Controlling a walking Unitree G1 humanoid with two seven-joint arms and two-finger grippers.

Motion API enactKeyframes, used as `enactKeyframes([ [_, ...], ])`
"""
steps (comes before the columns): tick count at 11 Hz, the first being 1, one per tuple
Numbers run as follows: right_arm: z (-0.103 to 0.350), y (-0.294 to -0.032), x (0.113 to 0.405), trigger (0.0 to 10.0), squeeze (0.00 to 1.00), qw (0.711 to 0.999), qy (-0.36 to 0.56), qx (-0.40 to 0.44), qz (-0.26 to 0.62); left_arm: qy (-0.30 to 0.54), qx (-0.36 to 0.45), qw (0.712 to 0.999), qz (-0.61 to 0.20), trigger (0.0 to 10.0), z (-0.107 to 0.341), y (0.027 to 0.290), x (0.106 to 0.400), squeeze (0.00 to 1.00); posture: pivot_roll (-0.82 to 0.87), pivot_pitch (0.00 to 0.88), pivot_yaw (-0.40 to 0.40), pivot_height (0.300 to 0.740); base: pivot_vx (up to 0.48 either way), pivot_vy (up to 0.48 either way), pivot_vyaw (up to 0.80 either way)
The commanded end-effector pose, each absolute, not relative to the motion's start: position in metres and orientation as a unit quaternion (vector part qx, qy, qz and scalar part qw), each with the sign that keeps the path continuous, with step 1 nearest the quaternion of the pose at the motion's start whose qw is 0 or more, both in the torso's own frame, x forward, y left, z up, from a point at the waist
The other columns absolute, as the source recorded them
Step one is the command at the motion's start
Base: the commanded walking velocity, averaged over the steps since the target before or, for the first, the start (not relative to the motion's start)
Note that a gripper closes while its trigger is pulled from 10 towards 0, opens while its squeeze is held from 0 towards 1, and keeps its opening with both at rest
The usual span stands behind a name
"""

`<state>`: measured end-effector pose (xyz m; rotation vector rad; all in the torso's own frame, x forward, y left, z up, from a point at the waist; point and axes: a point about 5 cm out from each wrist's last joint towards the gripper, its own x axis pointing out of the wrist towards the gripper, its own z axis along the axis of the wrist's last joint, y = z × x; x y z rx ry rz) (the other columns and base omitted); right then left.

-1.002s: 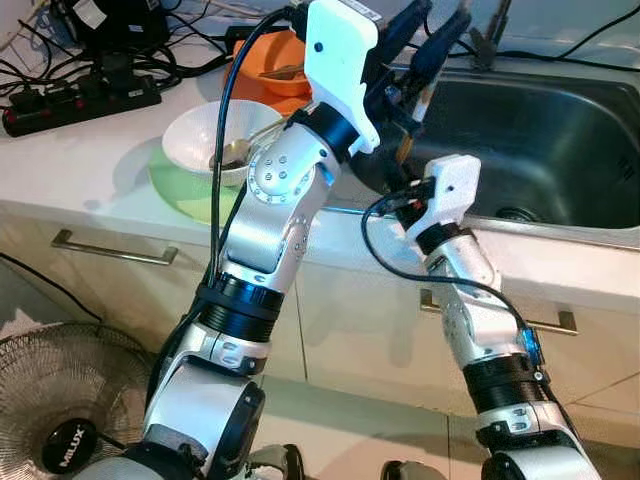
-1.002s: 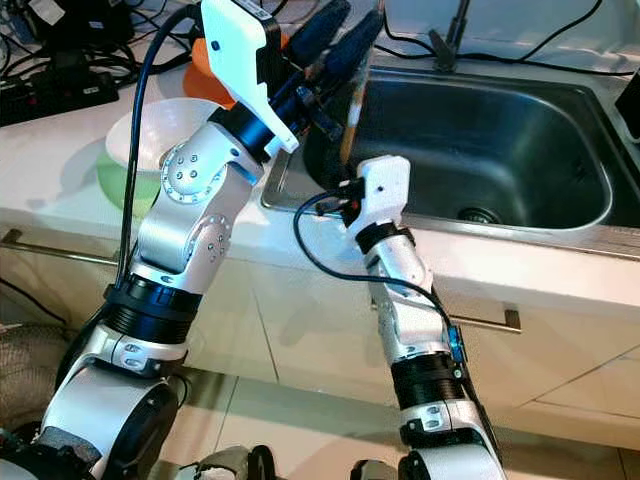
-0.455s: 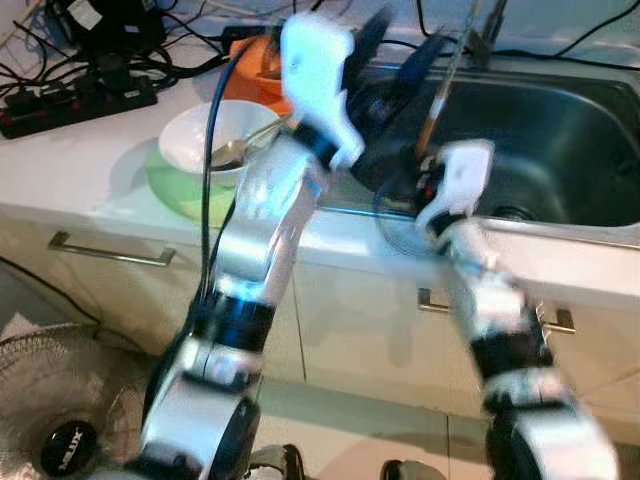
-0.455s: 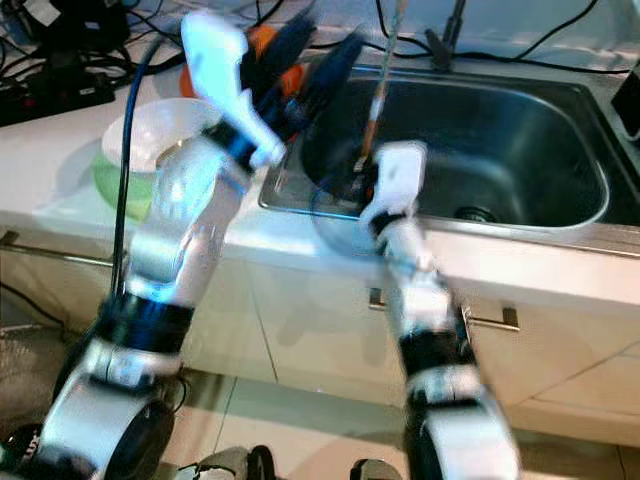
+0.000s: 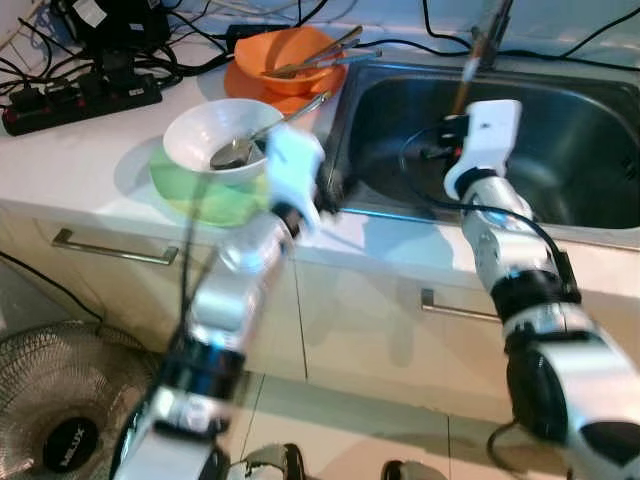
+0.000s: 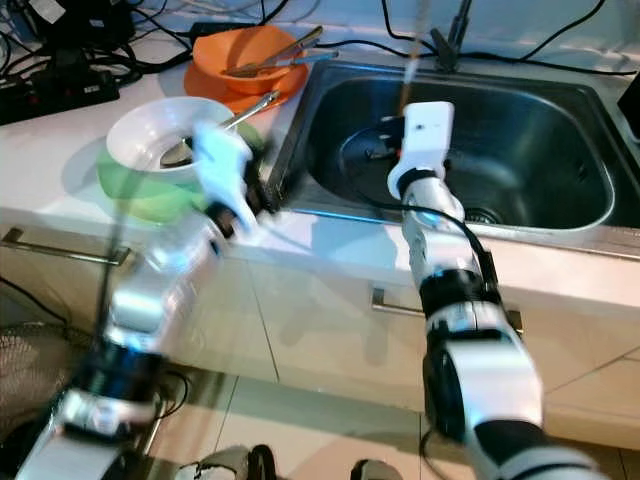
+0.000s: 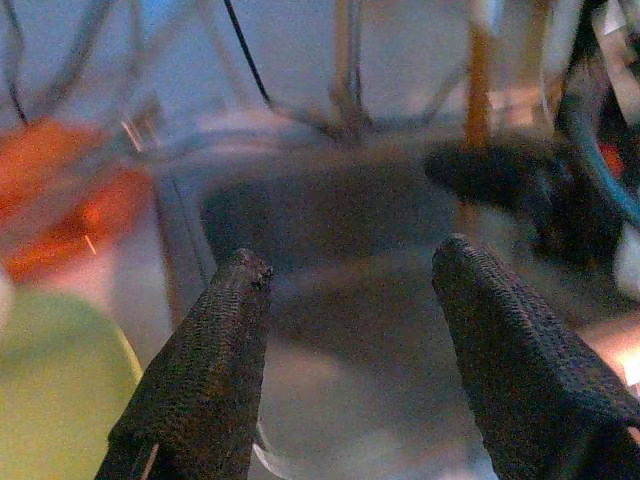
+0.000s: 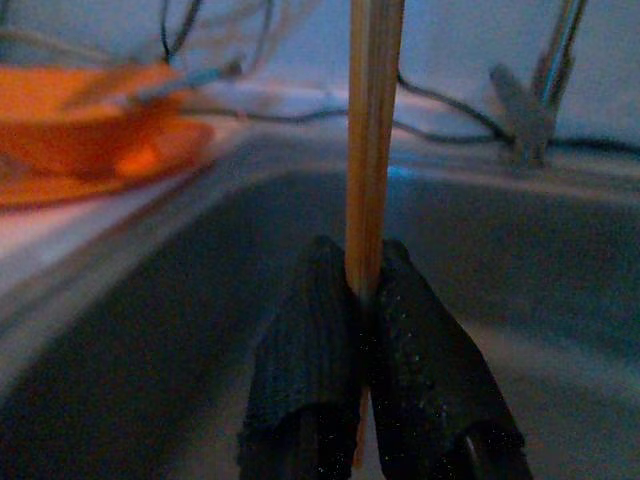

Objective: Kitchen organization

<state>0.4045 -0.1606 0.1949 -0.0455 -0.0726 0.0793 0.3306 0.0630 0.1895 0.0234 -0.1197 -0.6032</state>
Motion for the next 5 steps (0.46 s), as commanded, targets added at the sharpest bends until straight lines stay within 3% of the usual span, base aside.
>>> enactKeyframes([
  [1, 0.196, -0.164, 0.407, 10.0, 0.00, 0.999, -0.024, -0.026, 0.031, -0.053, 0.022, 0.951, -0.303, 10.0, 0.188, 0.061, 0.328, 0.00, 0.04, 0.089, 0.046, 0.740, 0.000, 0.000, 0.00],
  [5, 0.166, -0.168, 0.408, 10.0, 0.00, 0.994, 0.110, -0.017, 0.017, -0.009, 0.060, 0.940, -0.335, 10.0, 0.168, 0.044, 0.311, 0.00, 0.06, 0.085, 0.033, 0.740, 0.000, 0.000, 0.00],
])
